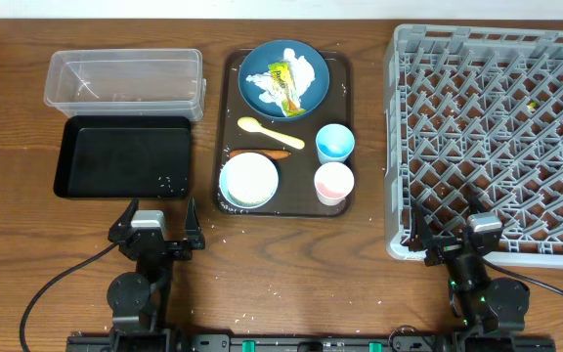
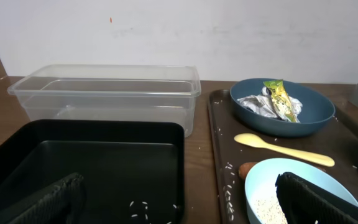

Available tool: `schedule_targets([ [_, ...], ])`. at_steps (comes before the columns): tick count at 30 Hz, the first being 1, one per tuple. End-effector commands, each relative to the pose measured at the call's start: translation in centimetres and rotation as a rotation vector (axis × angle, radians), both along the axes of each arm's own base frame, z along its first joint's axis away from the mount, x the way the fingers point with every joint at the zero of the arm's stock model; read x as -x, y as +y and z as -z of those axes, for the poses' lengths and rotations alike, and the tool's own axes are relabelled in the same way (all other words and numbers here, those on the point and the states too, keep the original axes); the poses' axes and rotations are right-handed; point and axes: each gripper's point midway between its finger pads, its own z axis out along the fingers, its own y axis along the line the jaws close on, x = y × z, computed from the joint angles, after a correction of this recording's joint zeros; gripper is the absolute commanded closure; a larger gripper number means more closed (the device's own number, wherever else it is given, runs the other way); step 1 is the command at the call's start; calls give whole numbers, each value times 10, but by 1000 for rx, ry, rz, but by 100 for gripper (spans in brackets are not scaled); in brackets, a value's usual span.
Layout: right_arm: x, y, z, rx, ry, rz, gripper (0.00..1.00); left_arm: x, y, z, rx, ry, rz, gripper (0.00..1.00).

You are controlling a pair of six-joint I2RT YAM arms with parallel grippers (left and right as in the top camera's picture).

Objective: Sort waste into correct bins and load items into the dishwasher rack
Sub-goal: 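Move the left gripper toward the blue plate on the brown tray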

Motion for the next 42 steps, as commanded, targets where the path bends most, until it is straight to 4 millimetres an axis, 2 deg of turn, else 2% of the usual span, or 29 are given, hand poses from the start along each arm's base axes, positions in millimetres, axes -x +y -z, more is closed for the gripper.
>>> schedule_targets([
  [1, 1, 6, 0, -13, 3, -26, 1, 1, -1, 16, -13, 44, 6, 0],
  [11, 1, 6, -5, -13, -20, -26, 1, 1, -1, 16, -12, 44, 7, 0],
  [14, 2, 11, -22, -31, -86, -55, 1, 0, -4, 15, -6, 40, 22, 0],
  [16, 5, 15, -41, -26, -167, -85, 1, -1, -10, 3, -5, -9, 54, 0],
  [20, 12, 16, -77, -19, -304, -88, 1, 2, -20, -37, 11, -123, 112, 0],
  [25, 23, 13, -127, 96, -425, -60, 1, 6, -20, -97, 15, -187, 112, 0],
  [28, 23, 13, -158, 164, -456, -46, 1, -2, -20, -135, 15, -187, 114, 0],
  [32, 6, 14, -195, 181, -416, -49, 1, -30, -29, -184, 19, -152, 168, 0],
  [35, -14, 21, -210, 183, -335, -98, 1, -59, -40, -212, 27, -101, 229, 0],
  [37, -29, 27, -216, 180, -254, -145, 1, -85, -44, -224, 34, -38, 239, 0],
  [38, -39, 32, -217, 176, -189, -179, 1, -105, -50, -231, 40, 17, 253, 0],
  [42, -67, 42, -215, 152, 17, -258, 1, -168, -68, -233, 64, 223, 258, 0],
])
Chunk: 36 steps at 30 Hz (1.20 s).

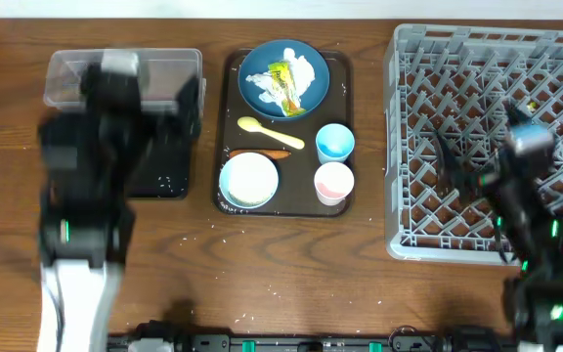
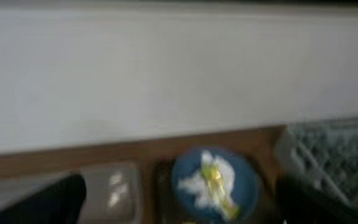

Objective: Sort waste into correct bins and load items into the dishwasher rack
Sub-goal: 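Move the left gripper toward the blue plate on the brown tray, then grasp the tissue and wrapper on the blue plate with the left gripper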

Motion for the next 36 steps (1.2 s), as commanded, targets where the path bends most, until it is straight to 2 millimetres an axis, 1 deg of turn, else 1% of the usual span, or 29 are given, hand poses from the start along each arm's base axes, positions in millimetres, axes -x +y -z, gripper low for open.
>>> schedule_targets([
  [1, -18, 19, -13, -1, 112, -102, 1, -56, -19, -4, 6, 153, 6, 0],
  [4, -31, 20, -6, -7, 240, -108, 1, -100, -32, 12, -45, 307, -22, 0],
  [5, -35, 21, -3, -8, 276, -108, 1, -115, -39, 21, -63, 353, -25, 0],
  [8, -44, 22, 9, -13, 342, -118, 1, -149, -63, 51, -96, 447, 0, 0],
  [9, -45, 23, 13, -15, 359, -120, 1, -159, -71, 62, -102, 464, 11, 0],
  [12, -48, 25, 27, -38, 419, -131, 1, -185, -96, 106, -117, 509, 47, 0],
  [14, -45, 27, 37, -42, 462, -139, 1, -195, -111, 138, -125, 548, 74, 0],
  [17, -41, 27, 48, -46, 516, -140, 1, -199, -135, 184, -120, 621, 140, 0],
  [20, -39, 27, 52, -46, 536, -139, 1, -203, -145, 217, -99, 678, 136, 0],
  [23, -38, 26, 54, -46, 548, -136, 1, -208, -149, 246, -5, 746, 55, 0],
  [24, -37, 26, 55, -46, 551, -136, 1, -210, -149, 254, 15, 762, 30, 0],
  [28, -36, 26, 56, -46, 560, -135, 1, -212, -138, 288, 81, 835, -120, 0],
  [31, -36, 26, 57, -47, 565, -135, 1, -210, -138, 306, 81, 872, -134, 0],
  [36, -35, 26, 58, -47, 568, -135, 1, -202, -145, 323, 58, 906, -130, 0],
])
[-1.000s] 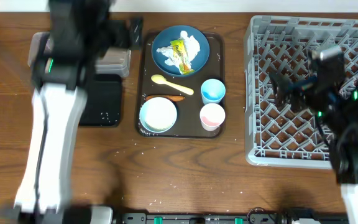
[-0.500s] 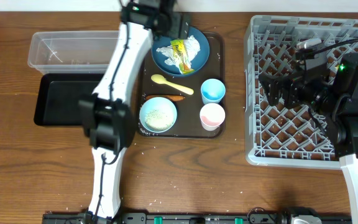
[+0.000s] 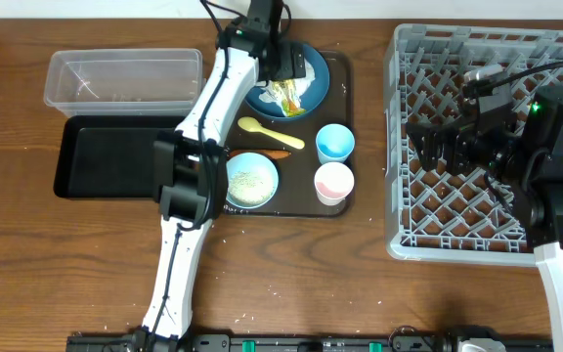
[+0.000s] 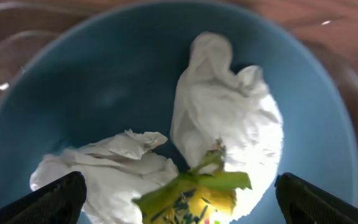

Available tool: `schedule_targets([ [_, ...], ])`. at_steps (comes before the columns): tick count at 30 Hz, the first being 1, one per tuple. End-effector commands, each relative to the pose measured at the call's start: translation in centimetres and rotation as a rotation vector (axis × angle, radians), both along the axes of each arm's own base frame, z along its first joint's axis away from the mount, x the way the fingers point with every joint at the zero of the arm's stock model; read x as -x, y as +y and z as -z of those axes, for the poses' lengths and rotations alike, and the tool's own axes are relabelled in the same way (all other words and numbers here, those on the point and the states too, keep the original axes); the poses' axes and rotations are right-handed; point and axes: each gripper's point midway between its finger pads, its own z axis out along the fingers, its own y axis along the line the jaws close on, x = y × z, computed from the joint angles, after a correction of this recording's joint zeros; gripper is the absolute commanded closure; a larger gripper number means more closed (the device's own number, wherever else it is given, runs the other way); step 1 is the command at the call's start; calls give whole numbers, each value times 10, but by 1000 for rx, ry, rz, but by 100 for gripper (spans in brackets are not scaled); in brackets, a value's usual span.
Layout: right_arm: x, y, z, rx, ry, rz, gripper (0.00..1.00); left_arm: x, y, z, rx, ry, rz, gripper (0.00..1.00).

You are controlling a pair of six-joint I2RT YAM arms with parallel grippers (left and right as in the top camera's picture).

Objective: Sort waste into correct bins and load items into the dishwasher rack
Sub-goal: 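Grasp the tissue and wrapper on the blue plate with the left gripper, then carry the tissue and wrapper to the clear plastic bin and release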

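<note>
A blue plate [image 3: 315,59] at the far end of the brown tray [image 3: 346,98] holds white tissues [image 3: 304,70] and a yellow-green wrapper [image 3: 283,92]. My left gripper [image 3: 279,66] hangs just above that plate, open. In the left wrist view its fingers [image 4: 50,202] flank the wrapper [image 4: 197,194], the tissues [image 4: 224,118] and the plate [image 4: 104,87]; the gripper [image 4: 179,200] holds nothing. My right gripper [image 3: 436,147] hovers open over the left part of the grey dishwasher rack [image 3: 555,59], with nothing in it.
On the tray also lie a yellow spoon [image 3: 270,132], an orange stick [image 3: 266,154], a pale bowl with grains [image 3: 250,182], a blue cup [image 3: 334,143] and a pink cup [image 3: 332,182]. A clear bin [image 3: 125,78] and a black bin [image 3: 106,156] stand at the left.
My left gripper has gone from over the bins at the left to just above the blue plate, astride the wrapper. The right arm has shifted left over the rack.
Both arms first rested low at the table's near edge, grippers open. Then both were raised, the left over the bins, the right over the rack. Now the left gripper is down at the blue plate with the waste between its fingers.
</note>
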Motion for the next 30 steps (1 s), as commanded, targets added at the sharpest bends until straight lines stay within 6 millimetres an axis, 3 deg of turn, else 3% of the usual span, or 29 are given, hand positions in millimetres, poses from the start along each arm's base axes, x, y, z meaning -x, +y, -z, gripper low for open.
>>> schedule_targets([
  [1, 2, 9, -9, -14, -15, -27, 1, 2, -3, 9, -22, 9, -34, 0],
  [9, 2, 9, -5, -14, 2, -28, 1, 10, 8, 26, -177, 9, -73, 0],
  [15, 0, 9, 2, -14, 27, -27, 1, 10, 4, 36, -203, -12, -73, 0],
  [19, 0, 9, 4, -14, 37, -27, 1, 11, 1, 44, -201, -17, -70, 7],
  [27, 0, 9, 4, -14, 37, -27, 1, 13, 2, 56, -202, -14, -69, 52],
  [29, 0, 9, 4, -13, 37, -27, 1, 14, 2, 58, -204, -8, -68, 76],
  [30, 0, 9, 4, -13, 37, -27, 1, 14, 2, 59, -204, -8, -68, 81],
])
